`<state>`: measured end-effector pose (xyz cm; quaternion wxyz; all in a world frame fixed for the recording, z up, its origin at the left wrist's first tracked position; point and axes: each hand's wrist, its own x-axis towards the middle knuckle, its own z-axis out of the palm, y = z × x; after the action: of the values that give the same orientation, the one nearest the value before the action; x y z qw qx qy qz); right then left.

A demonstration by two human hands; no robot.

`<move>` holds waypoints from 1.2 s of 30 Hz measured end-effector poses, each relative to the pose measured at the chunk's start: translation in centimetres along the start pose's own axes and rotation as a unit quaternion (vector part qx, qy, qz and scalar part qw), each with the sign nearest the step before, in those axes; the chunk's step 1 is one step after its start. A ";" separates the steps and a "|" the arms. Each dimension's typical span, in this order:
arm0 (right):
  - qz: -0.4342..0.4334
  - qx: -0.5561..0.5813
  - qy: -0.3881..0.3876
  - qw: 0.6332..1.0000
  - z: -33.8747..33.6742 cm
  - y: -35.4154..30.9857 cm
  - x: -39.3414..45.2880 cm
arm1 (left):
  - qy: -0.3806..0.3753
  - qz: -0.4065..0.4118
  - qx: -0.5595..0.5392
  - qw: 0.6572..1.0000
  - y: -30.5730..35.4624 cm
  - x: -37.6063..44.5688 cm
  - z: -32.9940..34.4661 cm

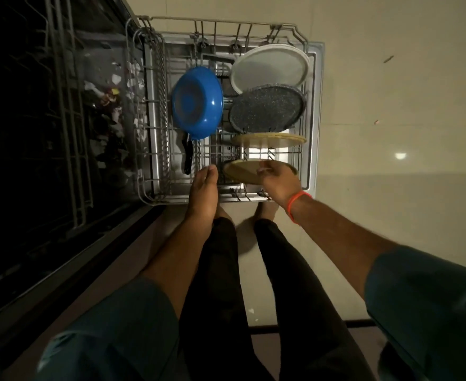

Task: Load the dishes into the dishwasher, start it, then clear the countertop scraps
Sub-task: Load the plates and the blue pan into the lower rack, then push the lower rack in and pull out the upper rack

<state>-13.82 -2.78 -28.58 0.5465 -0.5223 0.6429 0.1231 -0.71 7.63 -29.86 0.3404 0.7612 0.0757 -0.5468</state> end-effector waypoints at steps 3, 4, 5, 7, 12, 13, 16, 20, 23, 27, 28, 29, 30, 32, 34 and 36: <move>-0.008 -0.027 0.006 1.000 -0.9 1.3 -0.3 | -0.007 0.010 0.019 1.000 -0.4 -0.6 2.1; 0.000 -0.031 0.006 0.999 -1.1 1.9 -0.2 | -0.012 0.012 0.027 1.000 -0.6 -0.8 3.0; 0.005 -0.032 0.006 0.999 -1.5 2.5 -0.2 | -0.014 0.010 0.032 0.999 -0.8 -1.0 3.9; 0.006 -0.026 0.011 1.000 -2.3 3.6 0.1 | -0.021 0.002 0.037 0.999 -1.2 -1.2 5.7; -0.022 0.013 0.007 1.000 -5.4 6.5 2.0 | -0.007 -0.006 0.029 1.000 -1.8 -2.2 10.6; -0.029 0.021 0.002 0.999 -6.5 7.0 2.4 | 0.006 -0.008 0.016 1.000 -1.7 -2.7 11.7; -0.032 0.048 -0.002 0.998 -10.9 8.2 3.4 | 0.033 -0.014 -0.006 0.999 -1.4 -4.0 15.1; -0.028 0.057 0.006 0.998 -18.4 10.6 4.5 | 0.033 -0.025 -0.064 0.997 -0.9 -6.2 19.9; -0.027 0.048 -0.011 0.998 -22.6 11.9 5.0 | 0.023 -0.033 -0.094 0.995 -1.6 -7.0 23.4; -0.021 0.001 -0.051 0.998 -24.0 12.0 6.4 | 0.017 -0.069 -0.130 0.989 -2.2 -7.0 27.9; -0.023 -0.005 -0.058 0.998 -23.7 11.7 6.9 | 0.010 -0.075 -0.145 0.987 -2.2 -6.7 28.6; -0.026 -0.012 -0.064 0.998 -23.2 11.1 7.3 | 0.005 -0.078 -0.162 0.984 -2.3 -6.3 29.2; -0.032 -0.020 -0.069 0.997 -22.6 10.5 7.7 | 0.004 -0.080 -0.182 0.980 -2.3 -5.9 29.5; -0.043 -0.034 -0.077 0.996 -21.6 8.9 8.3 | 0.009 -0.078 -0.209 0.975 -1.8 -5.4 29.8; -0.058 -0.058 -0.090 0.993 -20.5 7.4 8.9 | 0.017 -0.088 -0.222 0.971 -1.3 -4.7 29.1; -0.076 -0.083 -0.103 0.988 -19.4 6.2 9.1 | 0.026 -0.099 -0.243 0.965 -1.8 -3.7 28.1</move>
<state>-28.64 -19.18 -31.43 0.5722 -0.5980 0.5291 0.1872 -25.01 -6.90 -32.15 0.4574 0.6583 0.2902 -0.5228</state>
